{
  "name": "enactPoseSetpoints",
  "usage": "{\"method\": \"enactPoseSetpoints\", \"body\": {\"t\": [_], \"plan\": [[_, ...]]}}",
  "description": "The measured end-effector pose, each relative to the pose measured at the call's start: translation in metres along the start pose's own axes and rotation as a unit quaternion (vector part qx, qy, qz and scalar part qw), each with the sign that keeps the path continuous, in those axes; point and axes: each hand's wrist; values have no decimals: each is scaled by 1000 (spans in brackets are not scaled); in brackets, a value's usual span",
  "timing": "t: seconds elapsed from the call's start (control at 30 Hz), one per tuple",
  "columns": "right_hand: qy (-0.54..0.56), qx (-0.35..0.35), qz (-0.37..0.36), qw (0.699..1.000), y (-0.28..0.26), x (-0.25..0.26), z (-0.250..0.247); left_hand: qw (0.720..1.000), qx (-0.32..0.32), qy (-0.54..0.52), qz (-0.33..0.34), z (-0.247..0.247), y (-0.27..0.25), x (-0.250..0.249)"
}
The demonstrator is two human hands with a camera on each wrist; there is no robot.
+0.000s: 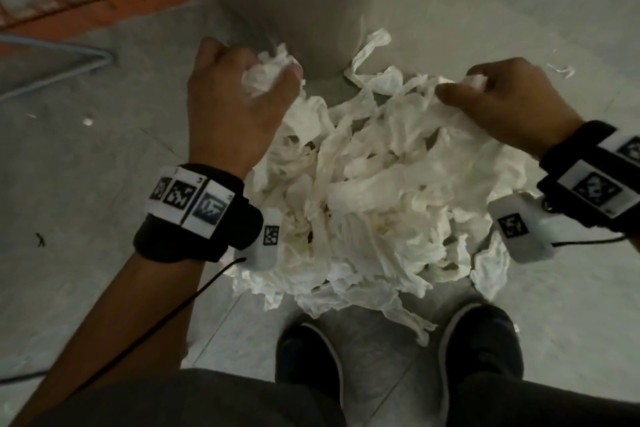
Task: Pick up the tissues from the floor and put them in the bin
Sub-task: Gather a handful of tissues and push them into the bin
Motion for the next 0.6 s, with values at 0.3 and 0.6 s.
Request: {"method": "enactPoseSetpoints", "body": {"t": [0.3,0.6], "plan": [[57,-59,3,997,6,-43,-1,956,270,88,71,57,-7,-52],[-106,56,-30,992,20,-75,60,913,268,289,101,147,16,-41]]}}
Point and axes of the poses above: each hand's wrist, its own y-axis towards the middle knuckle, its own z-axis out of the palm, x = y × z, and after that the axes turned 15 degrees about -z, right-handed
